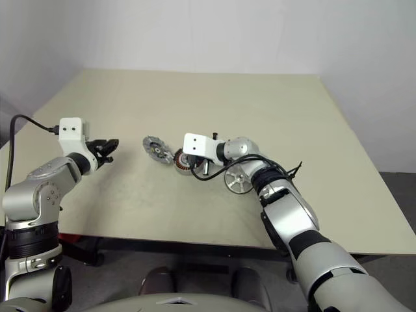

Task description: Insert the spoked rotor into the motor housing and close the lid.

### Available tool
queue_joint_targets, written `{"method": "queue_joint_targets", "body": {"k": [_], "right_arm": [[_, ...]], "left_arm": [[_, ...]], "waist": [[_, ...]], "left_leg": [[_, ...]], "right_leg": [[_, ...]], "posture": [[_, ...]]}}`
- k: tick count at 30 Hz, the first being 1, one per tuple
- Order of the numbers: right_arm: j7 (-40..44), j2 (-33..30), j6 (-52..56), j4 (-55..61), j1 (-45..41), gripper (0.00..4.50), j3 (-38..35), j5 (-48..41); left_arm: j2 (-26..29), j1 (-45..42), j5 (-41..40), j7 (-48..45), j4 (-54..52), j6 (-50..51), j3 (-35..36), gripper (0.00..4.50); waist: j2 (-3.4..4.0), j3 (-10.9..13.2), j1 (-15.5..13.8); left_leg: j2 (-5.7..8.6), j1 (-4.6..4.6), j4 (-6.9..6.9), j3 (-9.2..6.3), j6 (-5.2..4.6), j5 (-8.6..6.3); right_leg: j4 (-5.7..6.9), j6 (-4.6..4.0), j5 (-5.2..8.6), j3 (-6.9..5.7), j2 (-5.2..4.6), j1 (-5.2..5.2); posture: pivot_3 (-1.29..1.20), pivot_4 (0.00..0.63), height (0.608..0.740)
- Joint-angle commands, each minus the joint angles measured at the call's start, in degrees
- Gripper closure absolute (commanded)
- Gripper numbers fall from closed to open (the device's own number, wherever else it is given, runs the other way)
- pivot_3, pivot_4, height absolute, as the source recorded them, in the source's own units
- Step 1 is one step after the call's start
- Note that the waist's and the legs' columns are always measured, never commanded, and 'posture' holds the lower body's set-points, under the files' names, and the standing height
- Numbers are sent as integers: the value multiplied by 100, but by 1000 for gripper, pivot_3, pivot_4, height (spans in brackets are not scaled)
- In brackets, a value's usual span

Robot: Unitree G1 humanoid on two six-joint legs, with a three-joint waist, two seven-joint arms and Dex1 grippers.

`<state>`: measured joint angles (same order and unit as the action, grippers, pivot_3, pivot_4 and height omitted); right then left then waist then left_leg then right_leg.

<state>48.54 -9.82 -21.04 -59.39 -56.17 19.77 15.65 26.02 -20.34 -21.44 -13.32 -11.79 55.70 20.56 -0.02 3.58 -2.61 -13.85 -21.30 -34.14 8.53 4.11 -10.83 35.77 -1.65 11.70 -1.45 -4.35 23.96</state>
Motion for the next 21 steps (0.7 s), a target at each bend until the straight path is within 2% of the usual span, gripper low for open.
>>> {"method": "queue_joint_targets", "body": {"k": [1,6,8,12,17,21], "right_arm": [[-72,-183,21,351,-323,4457,-268,-188],[43,-618,164,399,-268,4457,-422,-272],[368,-902,294,439,-202,4457,-497,-414],[672,-1501,373,381,-100,3591,-576,-427],[1176,-2088,584,424,-56,1892,-800,-671],[2168,-2456,923,509,16,1892,-971,-1019]], "left_arm": [[42,-69,-26,8,-110,-120,36,2529],[67,-40,-60,-69,-94,-128,30,2529],[116,-6,-86,-190,-81,-138,-7,2529],[171,84,-99,-380,-72,-180,-74,2529],[103,95,-70,-415,41,-266,-114,2529],[-11,95,-74,-416,106,-328,-206,2529]], "waist": [[0,0,-2],[0,0,-20],[-1,0,-31],[-1,0,-46],[-1,1,-44],[-1,1,-29]], "left_leg": [[0,-1,0,0,0,0],[0,-3,0,0,0,0],[2,-5,-1,0,0,0],[2,-7,-2,0,-1,0],[1,-6,-3,0,-1,0],[1,-6,-4,1,-2,0]], "right_leg": [[0,0,0,0,0,1],[0,0,0,0,0,2],[-1,0,0,0,-1,2],[-2,0,0,0,-1,3],[-1,0,0,0,0,3],[0,0,0,0,0,3]], "posture": [[0,0,740],[0,0,740],[0,0,740],[0,0,740],[0,0,740],[0,0,740]]}}
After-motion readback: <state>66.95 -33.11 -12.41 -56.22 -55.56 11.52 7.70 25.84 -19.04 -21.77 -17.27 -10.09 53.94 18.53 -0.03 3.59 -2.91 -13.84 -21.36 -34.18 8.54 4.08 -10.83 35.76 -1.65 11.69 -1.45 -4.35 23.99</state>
